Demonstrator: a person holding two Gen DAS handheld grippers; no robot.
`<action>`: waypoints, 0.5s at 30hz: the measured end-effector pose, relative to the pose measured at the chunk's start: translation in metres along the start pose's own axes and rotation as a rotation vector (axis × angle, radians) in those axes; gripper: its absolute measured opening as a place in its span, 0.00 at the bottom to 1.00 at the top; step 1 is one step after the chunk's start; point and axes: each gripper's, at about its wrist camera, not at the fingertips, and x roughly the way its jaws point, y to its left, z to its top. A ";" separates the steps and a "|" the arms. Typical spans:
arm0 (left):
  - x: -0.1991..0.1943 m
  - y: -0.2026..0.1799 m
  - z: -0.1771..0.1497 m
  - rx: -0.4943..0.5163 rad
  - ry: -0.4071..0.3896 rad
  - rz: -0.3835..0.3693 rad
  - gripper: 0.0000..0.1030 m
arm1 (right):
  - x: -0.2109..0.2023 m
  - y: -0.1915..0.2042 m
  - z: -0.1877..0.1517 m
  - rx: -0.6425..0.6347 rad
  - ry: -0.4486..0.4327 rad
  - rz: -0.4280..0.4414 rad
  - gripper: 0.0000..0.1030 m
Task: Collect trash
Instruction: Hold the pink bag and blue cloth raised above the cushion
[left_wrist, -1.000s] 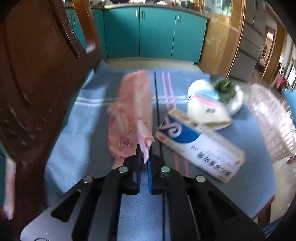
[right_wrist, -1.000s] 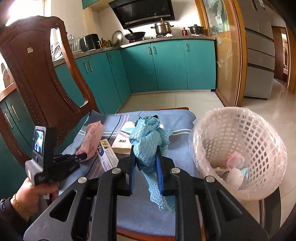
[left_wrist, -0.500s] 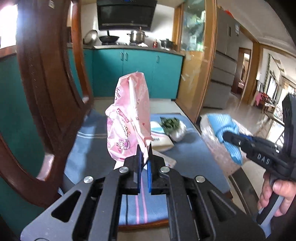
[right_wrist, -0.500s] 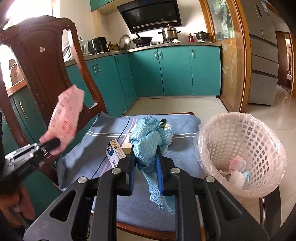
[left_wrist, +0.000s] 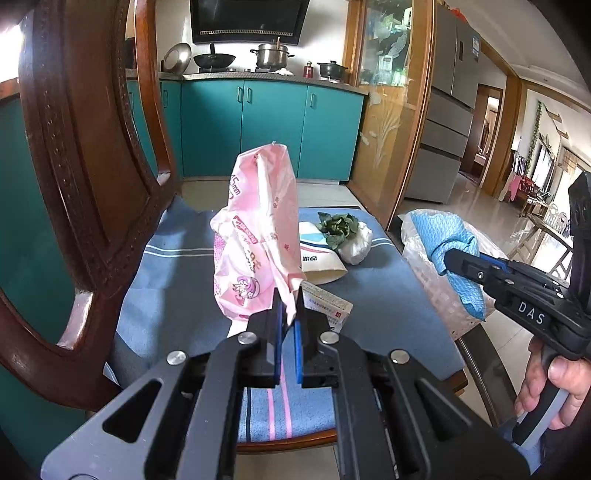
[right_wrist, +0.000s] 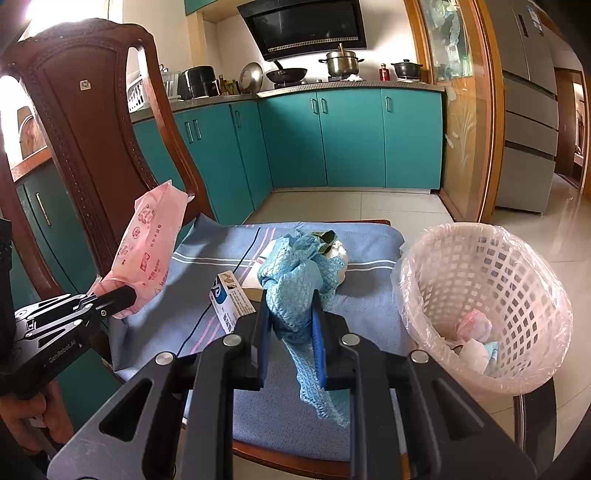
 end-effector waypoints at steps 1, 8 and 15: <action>0.000 0.000 0.000 0.000 0.000 0.000 0.06 | 0.001 0.000 0.000 -0.002 0.003 0.001 0.19; 0.000 0.000 0.000 0.005 0.009 -0.001 0.06 | 0.002 -0.002 -0.001 -0.004 0.010 -0.002 0.19; 0.003 -0.002 0.000 0.008 0.017 0.001 0.06 | 0.004 0.000 -0.001 -0.015 0.029 0.002 0.19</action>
